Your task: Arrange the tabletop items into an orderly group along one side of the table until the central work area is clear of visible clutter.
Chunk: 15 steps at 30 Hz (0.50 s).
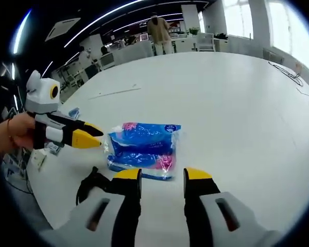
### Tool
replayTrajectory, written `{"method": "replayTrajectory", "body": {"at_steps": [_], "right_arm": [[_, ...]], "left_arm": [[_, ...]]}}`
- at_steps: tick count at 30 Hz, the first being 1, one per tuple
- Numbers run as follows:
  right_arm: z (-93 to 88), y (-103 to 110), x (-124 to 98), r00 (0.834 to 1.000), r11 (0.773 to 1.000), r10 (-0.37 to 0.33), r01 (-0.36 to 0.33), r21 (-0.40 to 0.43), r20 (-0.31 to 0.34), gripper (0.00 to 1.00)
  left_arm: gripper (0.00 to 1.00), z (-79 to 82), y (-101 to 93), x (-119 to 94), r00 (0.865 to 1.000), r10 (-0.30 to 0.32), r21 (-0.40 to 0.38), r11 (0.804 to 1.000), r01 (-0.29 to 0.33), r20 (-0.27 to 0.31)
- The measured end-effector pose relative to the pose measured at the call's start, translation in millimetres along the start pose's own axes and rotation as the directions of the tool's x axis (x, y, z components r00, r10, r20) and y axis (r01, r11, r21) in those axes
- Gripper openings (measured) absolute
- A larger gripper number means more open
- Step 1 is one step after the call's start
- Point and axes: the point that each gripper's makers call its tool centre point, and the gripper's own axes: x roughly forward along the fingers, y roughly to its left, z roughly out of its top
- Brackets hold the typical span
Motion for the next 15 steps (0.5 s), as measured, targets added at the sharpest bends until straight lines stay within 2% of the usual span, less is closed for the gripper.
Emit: {"method": "replayTrajectory", "body": {"at_steps": [4, 15], "right_arm": [[-1.5, 6.5, -6.2, 1.000, 1.000, 0.007, -0.007, -0.005, -0.001, 0.34], [-0.6, 26.2, -25.3, 1.000, 0.999, 0.022, -0.022, -0.025, 0.010, 0.37]], "left_arm": [[0.40, -0.8, -1.9, -6.5, 1.000, 0.003, 0.023, 1.000, -0.003, -0.004], [0.43, 1.7, -9.4, -31.7, 1.000, 0.006, 0.021, 1.000, -0.007, 0.026]]}}
